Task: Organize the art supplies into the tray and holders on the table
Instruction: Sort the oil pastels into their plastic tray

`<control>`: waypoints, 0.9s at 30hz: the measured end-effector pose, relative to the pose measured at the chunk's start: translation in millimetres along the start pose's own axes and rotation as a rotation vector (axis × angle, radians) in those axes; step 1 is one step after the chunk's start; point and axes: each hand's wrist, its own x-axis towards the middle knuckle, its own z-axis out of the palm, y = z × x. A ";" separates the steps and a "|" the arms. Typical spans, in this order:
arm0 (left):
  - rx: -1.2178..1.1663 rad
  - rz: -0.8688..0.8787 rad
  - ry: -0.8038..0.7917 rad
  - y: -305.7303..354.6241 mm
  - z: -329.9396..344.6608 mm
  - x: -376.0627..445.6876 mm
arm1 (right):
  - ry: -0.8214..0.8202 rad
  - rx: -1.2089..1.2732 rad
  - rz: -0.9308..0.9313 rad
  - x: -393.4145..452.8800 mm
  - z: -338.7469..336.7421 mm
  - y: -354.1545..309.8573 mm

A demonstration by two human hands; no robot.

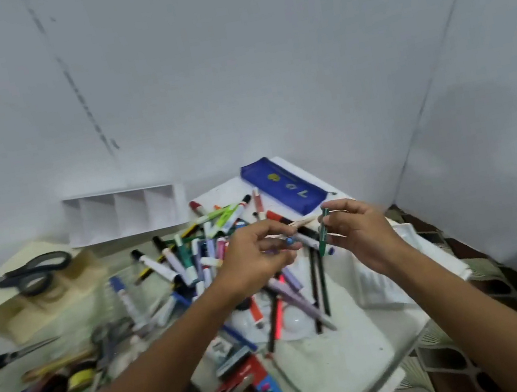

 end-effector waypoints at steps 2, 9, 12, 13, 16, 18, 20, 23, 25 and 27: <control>0.066 -0.016 -0.113 -4.4 31.9 15.1 | 0.055 -0.037 0.023 4.2 -40.2 -8.5; 0.357 0.001 -0.324 -19.2 80.1 44.1 | 0.145 -0.198 0.090 25.7 -106.1 -13.6; 0.482 -0.010 -0.416 -25.1 85.6 54.3 | 0.113 -0.309 0.093 34.7 -107.3 -13.6; 0.528 -0.007 -0.448 -27.3 86.0 56.5 | 0.097 -0.346 0.090 37.2 -105.8 -13.4; 0.662 0.051 -0.494 -34.9 86.4 61.3 | 0.060 -0.464 0.078 42.7 -100.0 -10.8; 0.719 0.098 -0.512 -39.1 87.2 62.2 | 0.064 -0.542 0.067 45.4 -95.3 -8.0; 0.736 0.161 -0.524 -43.4 88.2 62.2 | 0.077 -0.619 0.058 47.7 -92.1 -5.3; 0.717 0.325 -0.389 -49.8 86.2 63.2 | 0.084 -0.663 0.077 50.2 -89.2 -3.4; 0.718 0.418 -0.255 -51.5 83.5 68.7 | 0.092 -0.672 0.082 51.4 -88.3 -3.5; 0.782 0.418 -0.240 -49.8 81.5 78.2 | 0.104 -0.677 0.071 53.3 -87.0 -3.9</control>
